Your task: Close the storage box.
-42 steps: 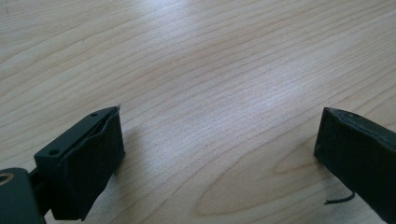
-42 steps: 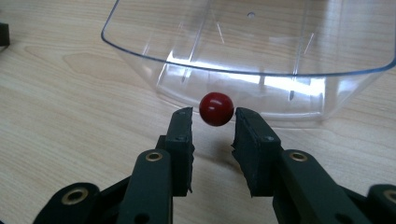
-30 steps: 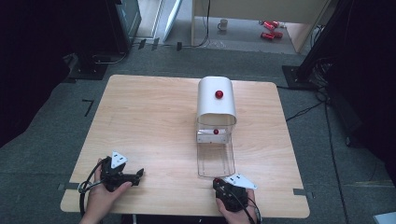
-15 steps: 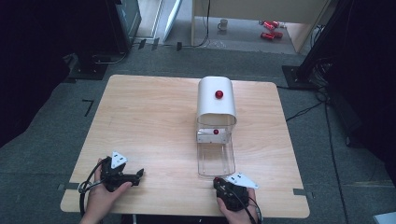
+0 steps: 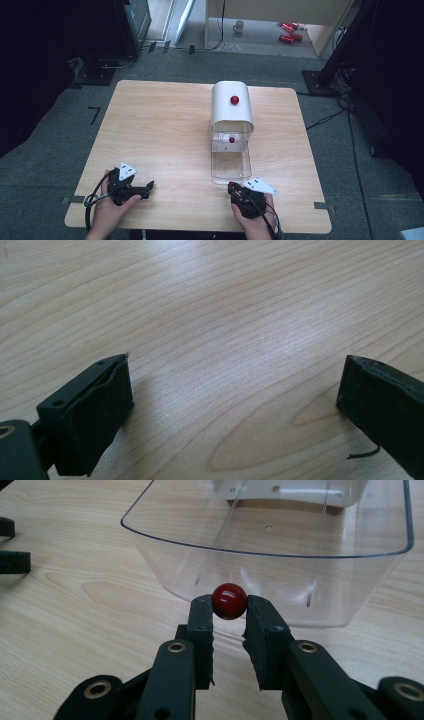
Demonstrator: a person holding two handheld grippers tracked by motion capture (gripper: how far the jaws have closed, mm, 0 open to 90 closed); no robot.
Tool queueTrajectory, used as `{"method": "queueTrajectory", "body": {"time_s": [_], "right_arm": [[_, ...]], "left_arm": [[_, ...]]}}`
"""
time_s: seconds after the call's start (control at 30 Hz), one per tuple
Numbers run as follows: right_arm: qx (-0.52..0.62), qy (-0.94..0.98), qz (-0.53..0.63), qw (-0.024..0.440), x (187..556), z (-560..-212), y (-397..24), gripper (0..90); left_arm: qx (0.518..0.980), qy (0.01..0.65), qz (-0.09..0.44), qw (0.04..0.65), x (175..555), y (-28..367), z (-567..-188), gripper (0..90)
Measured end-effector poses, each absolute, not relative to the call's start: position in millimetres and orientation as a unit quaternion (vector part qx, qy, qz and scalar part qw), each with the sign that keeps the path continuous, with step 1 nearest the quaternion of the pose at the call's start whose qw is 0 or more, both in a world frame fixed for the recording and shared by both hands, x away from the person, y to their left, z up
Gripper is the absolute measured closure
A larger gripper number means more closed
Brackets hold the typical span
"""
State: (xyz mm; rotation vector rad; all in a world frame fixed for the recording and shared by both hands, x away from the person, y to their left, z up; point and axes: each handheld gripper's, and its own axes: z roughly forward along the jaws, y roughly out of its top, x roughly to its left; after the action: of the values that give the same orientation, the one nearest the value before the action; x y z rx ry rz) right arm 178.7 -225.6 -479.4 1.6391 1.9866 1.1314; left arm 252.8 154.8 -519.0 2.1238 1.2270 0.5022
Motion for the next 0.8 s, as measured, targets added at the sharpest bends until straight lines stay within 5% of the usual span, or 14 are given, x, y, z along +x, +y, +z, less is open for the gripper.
{"method": "queueTrajectory", "body": {"time_s": [0.8], "right_arm": [[0.575,0.693,0.401,0.170,210.1,-475.2,-219.0,75.0]], "left_arm": [[0.806,0.465,0.190,0.314,252.8,154.8,-519.0,1.3]]}}
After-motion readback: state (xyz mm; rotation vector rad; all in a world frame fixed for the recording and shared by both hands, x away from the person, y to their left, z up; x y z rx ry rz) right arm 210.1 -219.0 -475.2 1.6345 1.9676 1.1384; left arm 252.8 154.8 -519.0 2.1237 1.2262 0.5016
